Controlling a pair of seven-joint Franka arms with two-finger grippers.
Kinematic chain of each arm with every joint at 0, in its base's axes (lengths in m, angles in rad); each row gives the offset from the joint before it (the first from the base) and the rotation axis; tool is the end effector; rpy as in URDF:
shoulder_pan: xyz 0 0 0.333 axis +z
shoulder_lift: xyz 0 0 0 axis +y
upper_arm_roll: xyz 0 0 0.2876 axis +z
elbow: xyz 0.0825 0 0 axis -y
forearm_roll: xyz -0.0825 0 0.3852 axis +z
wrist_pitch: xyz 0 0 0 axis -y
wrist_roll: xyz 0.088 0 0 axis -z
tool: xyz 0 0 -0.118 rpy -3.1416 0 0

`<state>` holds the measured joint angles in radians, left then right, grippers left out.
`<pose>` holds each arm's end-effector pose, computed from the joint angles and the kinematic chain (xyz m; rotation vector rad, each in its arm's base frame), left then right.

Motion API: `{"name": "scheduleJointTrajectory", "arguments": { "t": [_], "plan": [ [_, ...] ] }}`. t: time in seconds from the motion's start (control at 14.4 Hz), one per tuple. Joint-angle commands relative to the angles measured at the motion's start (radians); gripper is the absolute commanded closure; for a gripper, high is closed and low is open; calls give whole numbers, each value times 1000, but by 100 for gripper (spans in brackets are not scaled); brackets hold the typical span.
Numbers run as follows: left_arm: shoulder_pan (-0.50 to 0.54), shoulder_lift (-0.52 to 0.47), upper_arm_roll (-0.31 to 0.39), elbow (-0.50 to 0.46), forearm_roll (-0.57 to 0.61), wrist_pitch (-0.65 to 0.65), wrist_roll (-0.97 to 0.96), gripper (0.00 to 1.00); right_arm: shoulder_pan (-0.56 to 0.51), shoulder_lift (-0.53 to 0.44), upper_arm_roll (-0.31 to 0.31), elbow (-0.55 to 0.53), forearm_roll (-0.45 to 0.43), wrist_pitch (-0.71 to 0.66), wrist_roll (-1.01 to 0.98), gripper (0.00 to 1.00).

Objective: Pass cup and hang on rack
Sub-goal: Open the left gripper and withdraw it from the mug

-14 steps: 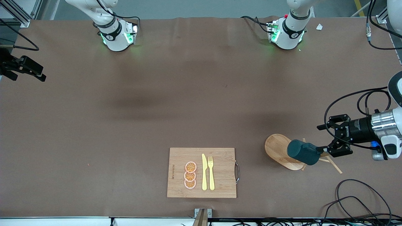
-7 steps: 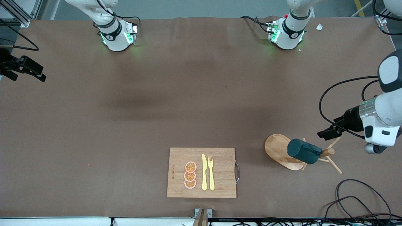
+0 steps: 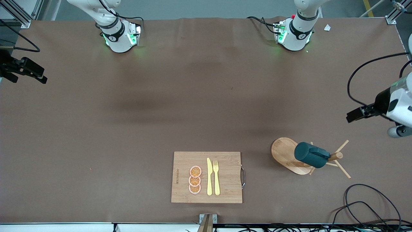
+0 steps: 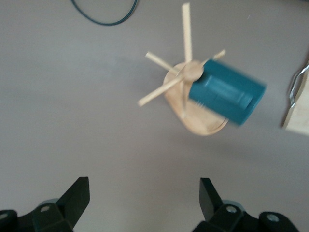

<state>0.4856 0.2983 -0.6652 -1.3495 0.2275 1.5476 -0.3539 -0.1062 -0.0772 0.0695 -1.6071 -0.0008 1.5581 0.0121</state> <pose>0.6204 -0.0317 0.5426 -3.0734 -0.2981 0.0405 0.5326 -0.0183 0.6087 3.1338 -0.0767 0.0438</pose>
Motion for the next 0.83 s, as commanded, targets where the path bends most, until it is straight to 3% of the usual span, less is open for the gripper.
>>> {"name": "scheduleJointTrajectory", "arguments": {
  "t": [0.0,0.14,0.21,0.42,0.49,0.76],
  "plan": [
    [10,-72,1,-2,4,-32,119,0,-12,-7,7,0,7,-4,-9,0],
    [2,-114,38,-6,-19,-34,151,0,-12,-7,7,0,7,-4,-9,0],
    [-42,-154,120,-14,-66,-43,192,0,-12,-7,7,0,7,-4,-9,0],
    [-327,-223,497,-51,-195,-81,286,0,-12,-7,7,0,7,-4,-9,0],
    [-361,-250,554,-80,-223,-81,303,0,-12,-7,7,0,7,-4,-9,0],
    [-438,-364,599,-206,-224,-72,345,1,-12,-7,7,0,7,-4,-9,0]
  ]
}}
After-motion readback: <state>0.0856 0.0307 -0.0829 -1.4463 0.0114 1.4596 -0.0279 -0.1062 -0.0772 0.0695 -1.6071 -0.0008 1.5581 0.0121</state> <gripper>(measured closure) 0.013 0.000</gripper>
